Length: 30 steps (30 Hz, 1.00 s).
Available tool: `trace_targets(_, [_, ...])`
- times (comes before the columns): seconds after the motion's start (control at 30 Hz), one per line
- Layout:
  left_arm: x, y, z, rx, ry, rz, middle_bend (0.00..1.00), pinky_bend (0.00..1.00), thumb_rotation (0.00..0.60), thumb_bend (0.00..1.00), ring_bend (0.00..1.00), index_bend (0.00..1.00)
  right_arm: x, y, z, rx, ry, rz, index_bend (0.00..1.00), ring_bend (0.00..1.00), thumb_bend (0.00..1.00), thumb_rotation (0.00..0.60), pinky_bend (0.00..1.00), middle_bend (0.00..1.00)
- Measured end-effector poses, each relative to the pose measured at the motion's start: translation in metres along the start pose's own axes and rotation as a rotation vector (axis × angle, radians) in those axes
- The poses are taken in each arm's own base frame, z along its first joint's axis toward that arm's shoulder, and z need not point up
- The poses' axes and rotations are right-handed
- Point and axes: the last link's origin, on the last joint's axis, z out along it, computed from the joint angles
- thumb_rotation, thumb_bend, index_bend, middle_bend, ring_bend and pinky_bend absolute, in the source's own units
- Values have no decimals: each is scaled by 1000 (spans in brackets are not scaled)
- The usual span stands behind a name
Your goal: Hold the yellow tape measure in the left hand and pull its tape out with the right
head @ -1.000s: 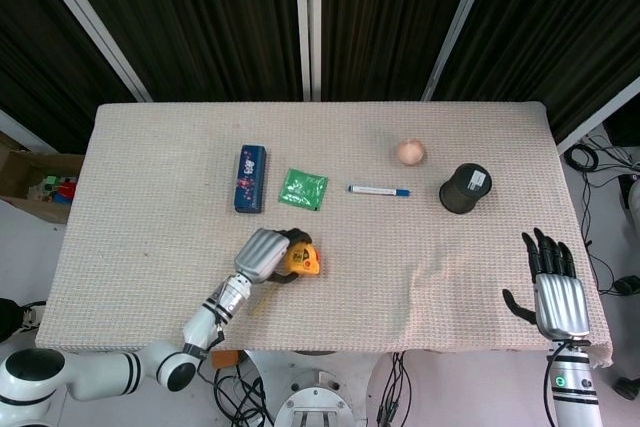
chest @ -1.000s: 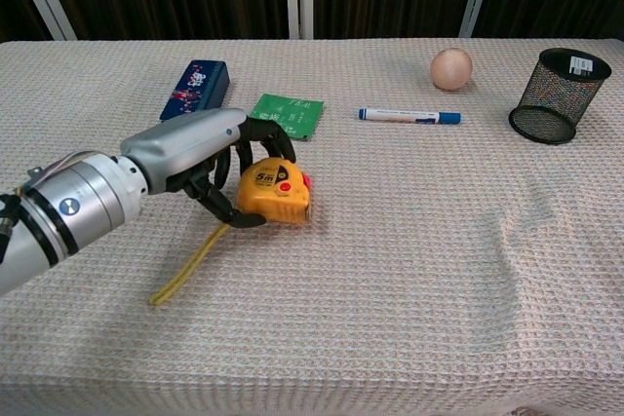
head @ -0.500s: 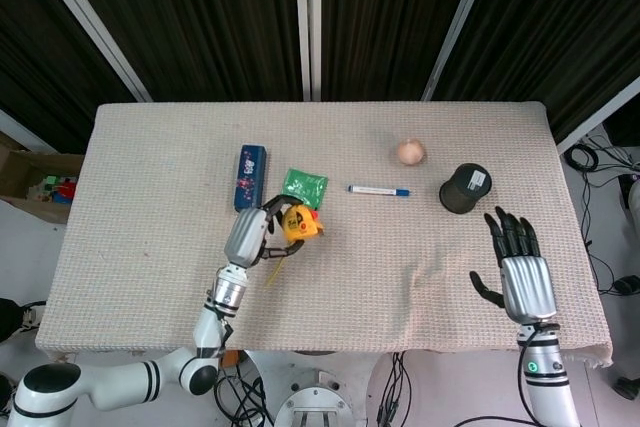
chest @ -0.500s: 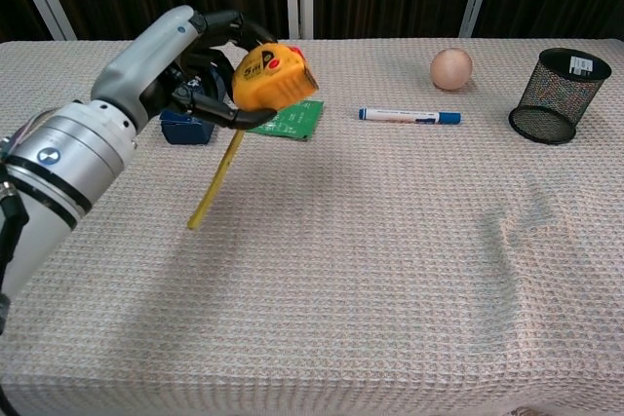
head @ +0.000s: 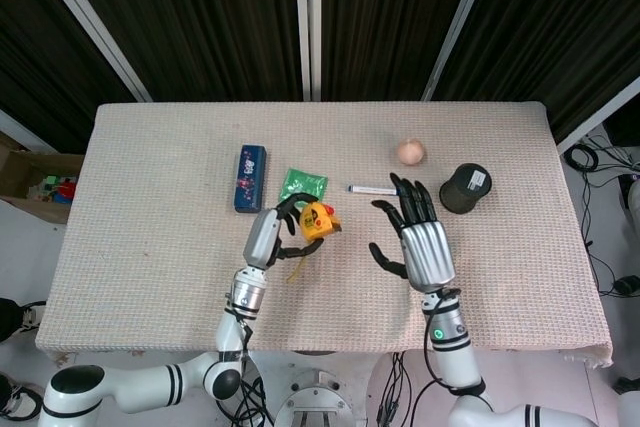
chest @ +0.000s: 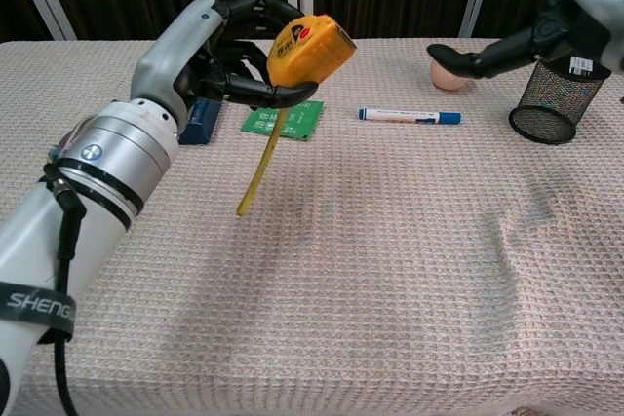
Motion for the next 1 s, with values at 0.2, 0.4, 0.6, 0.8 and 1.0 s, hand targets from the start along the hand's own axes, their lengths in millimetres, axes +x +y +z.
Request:
trace_targets(0.2, [-8, 4, 3, 16, 19, -92, 648, 664, 600, 373, 566, 643, -16, -22, 11, 17, 12, 27, 413, 0, 264, 600, 0, 62])
trace_targets(0.4, [-10, 5, 4, 21, 29, -119, 649, 663, 600, 378, 567, 645, -22, -27, 16, 11, 24, 28, 426, 0, 268, 600, 0, 66])
trace_targets(0.6, [-11, 3, 3, 42, 28, -142, 650, 663, 600, 381, 567, 646, -26, -25, 17, 3, 35, 41, 464, 0, 274, 600, 0, 72])
trace_targets(0.8, [-15, 4, 2, 44, 27, -158, 651, 663, 600, 390, 567, 646, -31, -28, 19, 6, 44, 52, 490, 0, 275, 600, 0, 82])
trace_targets(1.0, [-16, 4, 0, 42, 23, -166, 651, 664, 600, 396, 567, 647, -35, -30, 21, 5, 57, 55, 511, 0, 283, 600, 0, 91])
